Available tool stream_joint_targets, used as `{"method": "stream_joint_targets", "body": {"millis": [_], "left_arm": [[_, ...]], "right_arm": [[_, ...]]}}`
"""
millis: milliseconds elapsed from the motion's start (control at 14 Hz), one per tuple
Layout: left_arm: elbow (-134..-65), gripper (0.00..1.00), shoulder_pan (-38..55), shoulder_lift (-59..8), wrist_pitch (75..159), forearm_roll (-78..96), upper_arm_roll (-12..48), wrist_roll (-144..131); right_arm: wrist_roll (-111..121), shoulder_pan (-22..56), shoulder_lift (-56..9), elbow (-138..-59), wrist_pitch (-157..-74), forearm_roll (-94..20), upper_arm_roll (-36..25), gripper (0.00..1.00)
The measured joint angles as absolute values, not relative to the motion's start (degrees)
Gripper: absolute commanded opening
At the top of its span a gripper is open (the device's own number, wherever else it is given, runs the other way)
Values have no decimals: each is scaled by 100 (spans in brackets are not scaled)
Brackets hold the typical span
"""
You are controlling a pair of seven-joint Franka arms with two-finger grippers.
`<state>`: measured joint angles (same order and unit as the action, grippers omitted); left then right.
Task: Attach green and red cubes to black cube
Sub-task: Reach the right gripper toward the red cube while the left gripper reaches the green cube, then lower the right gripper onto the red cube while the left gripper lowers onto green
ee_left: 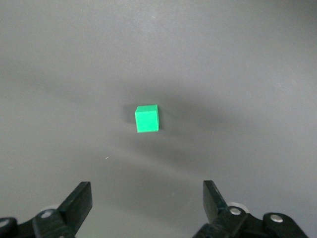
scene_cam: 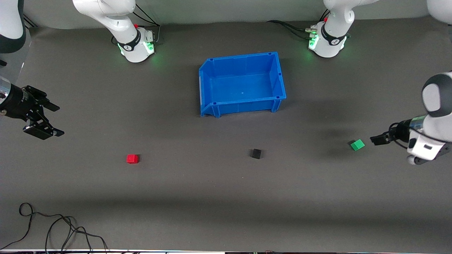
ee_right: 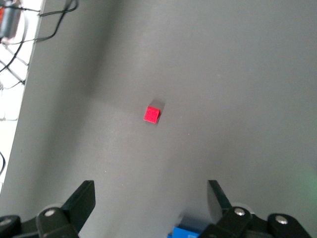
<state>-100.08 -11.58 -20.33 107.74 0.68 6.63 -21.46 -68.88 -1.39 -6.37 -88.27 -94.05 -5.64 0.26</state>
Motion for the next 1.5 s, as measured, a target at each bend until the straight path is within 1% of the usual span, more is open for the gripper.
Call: {"method": "stream_joint_targets", "body": {"millis": [357,500,714,857,929,1071,1286,1429,1500], "left_arm": [[-10007,99,-1184,-2772,11265,87,633,-2595],[-10010,99,-1193,-3050,11495,87,630,-2821],[-10098,100,-1193,-3327,11871,87,629,-2906],[-10431,99,-1193,-3371,12470,87,629,-2910],[-10587,99,-1193,-3373,12688,84,628,-2910],[-10710,99,-1195,-3372,12849,69,623,-2910],[-10730,98,-1232,-3368,12885,-9,599,-2900],[-10738,87,-1247,-3367,12889,-209,597,-2900],[-10740,85,-1246,-3367,12889,-251,598,-2900]], "right_arm": [[-7159,-140,-1062,-8848,-9434,-822,18,100],[-7178,-140,-1277,-8953,-9631,-929,17,100],[-7178,-142,-1620,-9349,-10229,-1129,14,100],[-7178,-144,-1835,-9589,-10717,-1163,8,100],[-7178,-145,-1923,-9775,-11134,-1222,3,100],[-7178,-144,-2077,-10236,-12028,-1295,2,100],[-7139,-142,-2458,-10563,-12713,-1576,3,100],[-6993,-142,-2816,-10584,-12998,-1916,3,100],[-6912,-142,-2973,-10581,-13081,-2040,3,100]]}}
